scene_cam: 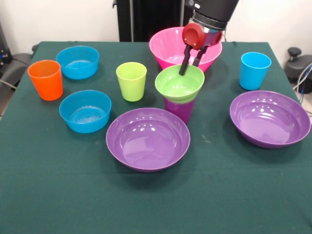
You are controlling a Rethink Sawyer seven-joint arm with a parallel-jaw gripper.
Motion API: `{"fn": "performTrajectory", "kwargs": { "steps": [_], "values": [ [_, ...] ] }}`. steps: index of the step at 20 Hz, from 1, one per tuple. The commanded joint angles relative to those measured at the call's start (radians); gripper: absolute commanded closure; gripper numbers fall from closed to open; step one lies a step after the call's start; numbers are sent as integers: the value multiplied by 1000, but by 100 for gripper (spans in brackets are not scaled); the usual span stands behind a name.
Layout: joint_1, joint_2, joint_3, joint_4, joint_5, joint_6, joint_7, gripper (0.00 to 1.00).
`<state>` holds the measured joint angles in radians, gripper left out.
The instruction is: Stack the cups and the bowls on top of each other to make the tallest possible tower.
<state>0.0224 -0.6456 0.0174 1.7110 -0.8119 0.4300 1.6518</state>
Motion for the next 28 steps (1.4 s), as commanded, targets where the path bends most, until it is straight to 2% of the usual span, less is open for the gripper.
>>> {"fn": "performTrajectory", "kwargs": {
  "steps": [1, 28],
  "values": [
    [23, 25, 41, -31, -56, -67, 47, 0],
    [44, 44, 21, -35, -45, -103, 77, 0]
  ]
}}
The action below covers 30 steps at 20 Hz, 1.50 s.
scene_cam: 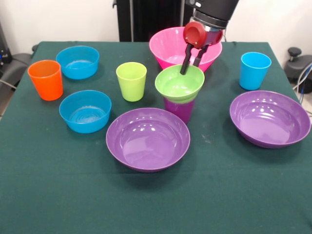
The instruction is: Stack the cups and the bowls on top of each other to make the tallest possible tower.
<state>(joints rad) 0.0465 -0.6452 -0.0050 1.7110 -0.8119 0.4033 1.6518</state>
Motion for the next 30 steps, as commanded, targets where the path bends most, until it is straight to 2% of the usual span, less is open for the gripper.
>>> {"fn": "performTrajectory", "kwargs": {
  "steps": [1, 30],
  "values": [
    [22, 46, 43, -37, -43, -78, 77, 0],
    [53, 52, 19, -40, -23, -82, 93, 0]
  ]
}}
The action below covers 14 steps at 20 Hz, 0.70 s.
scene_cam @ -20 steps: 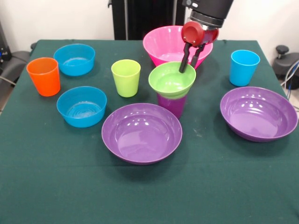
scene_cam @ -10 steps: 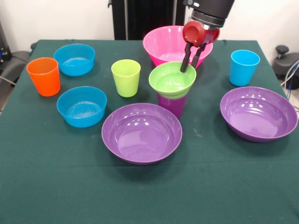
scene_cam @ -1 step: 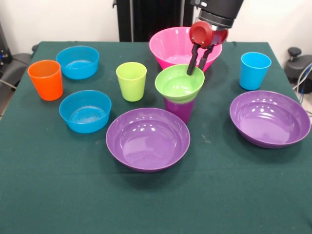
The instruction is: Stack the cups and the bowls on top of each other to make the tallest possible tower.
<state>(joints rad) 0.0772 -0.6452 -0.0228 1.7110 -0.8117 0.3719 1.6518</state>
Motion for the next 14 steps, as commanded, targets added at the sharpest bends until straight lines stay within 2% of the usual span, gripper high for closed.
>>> {"fn": "performTrajectory", "kwargs": {
  "steps": [1, 14],
  "values": [
    [24, 52, 36, -40, -23, -50, 94, 0],
    [34, 56, 24, -42, -15, -63, 102, 0]
  ]
}}
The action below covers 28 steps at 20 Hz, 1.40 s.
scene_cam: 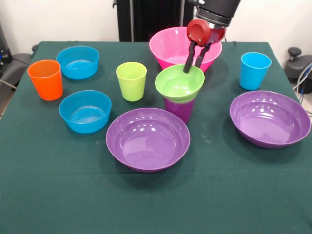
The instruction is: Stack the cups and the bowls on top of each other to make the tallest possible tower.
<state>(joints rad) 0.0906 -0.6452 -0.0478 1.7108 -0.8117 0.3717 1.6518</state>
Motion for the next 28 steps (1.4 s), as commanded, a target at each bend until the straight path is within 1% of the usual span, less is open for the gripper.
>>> {"fn": "performTrajectory", "kwargs": {
  "steps": [1, 6, 8, 18, 24, 28],
  "values": [
    [22, 54, 48, -39, -14, -64, 102, 0],
    [19, 54, 50, -38, -10, -66, 100, 0],
    [7, 55, 65, -31, -3, -67, 91, 0],
    [-14, 58, 92, -20, 6, -79, 76, 0],
    [-47, 62, 134, -5, 16, -88, 50, 0],
    [-89, 60, 181, 9, 28, -81, 14, 0]
  ]
}}
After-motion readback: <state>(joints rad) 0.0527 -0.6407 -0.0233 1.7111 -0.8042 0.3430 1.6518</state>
